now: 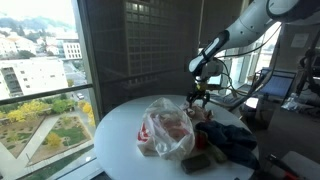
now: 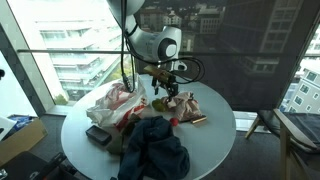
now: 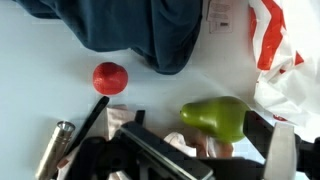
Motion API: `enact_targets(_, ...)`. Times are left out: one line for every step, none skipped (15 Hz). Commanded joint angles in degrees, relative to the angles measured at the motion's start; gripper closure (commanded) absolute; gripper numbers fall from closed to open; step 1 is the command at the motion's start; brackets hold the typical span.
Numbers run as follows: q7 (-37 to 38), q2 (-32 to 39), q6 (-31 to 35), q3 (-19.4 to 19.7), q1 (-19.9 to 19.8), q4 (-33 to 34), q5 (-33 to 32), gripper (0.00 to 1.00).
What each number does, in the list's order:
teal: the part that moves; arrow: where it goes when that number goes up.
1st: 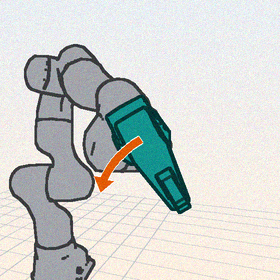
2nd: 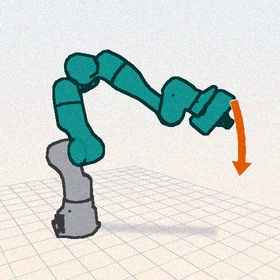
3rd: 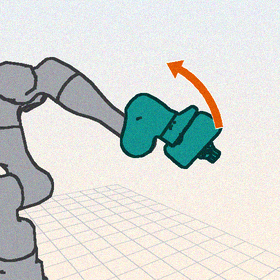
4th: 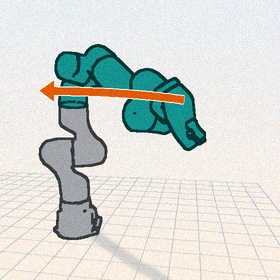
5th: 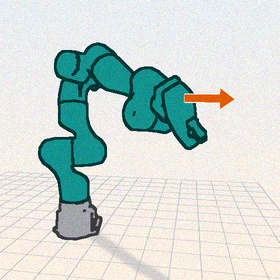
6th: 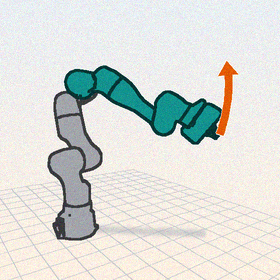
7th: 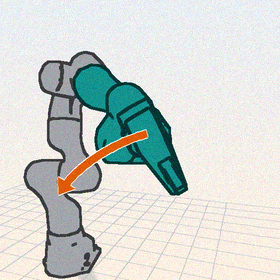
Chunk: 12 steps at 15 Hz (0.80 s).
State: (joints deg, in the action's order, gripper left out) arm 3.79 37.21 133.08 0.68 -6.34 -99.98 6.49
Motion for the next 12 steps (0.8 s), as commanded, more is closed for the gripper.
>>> enact_targets(-0.23, 0.00, -0.15, 0.49, 0.41, -0.06, 0.38, 0.00)
enact_targets(0.04, -0.11, 0.28, 0.53, 0.71, -0.82, 0.25, 0.00)
enact_targets(0.70, 0.17, 1.76, 0.88, 1.32, -1.10, -0.31, 0.00)
enact_targets(1.58, 1.16, 3.18, 1.10, 1.82, -0.25, -0.48, 0.00)
enact_targets(2.83, 1.83, 4.06, 1.30, 2.27, 0.63, -0.33, 0.00)
enact_targets(4.17, 2.49, 5.62, 1.55, 2.83, 1.71, -0.32, 0.00)
enact_targets(6.34, 3.45, 6.72, 2.30, 3.55, 3.46, -0.56, 0.00)
enact_targets(8.06, 4.47, 7.50, 3.18, 4.20, 5.30, -1.10, 0.00)
enact_targets(10.23, 5.50, 8.65, 4.29, 4.91, 7.02, -1.60, 0.00)
enact_targets(12.61, 6.98, 8.48, 5.75, 5.59, 9.58, -2.34, 0.00)
enact_targets(14.82, 8.29, 8.38, 7.15, 6.28, 11.69, -3.09, 0.00)
enact_targets(16.69, 9.87, 7.15, 8.22, 6.46, 14.22, -3.42, 0.00)
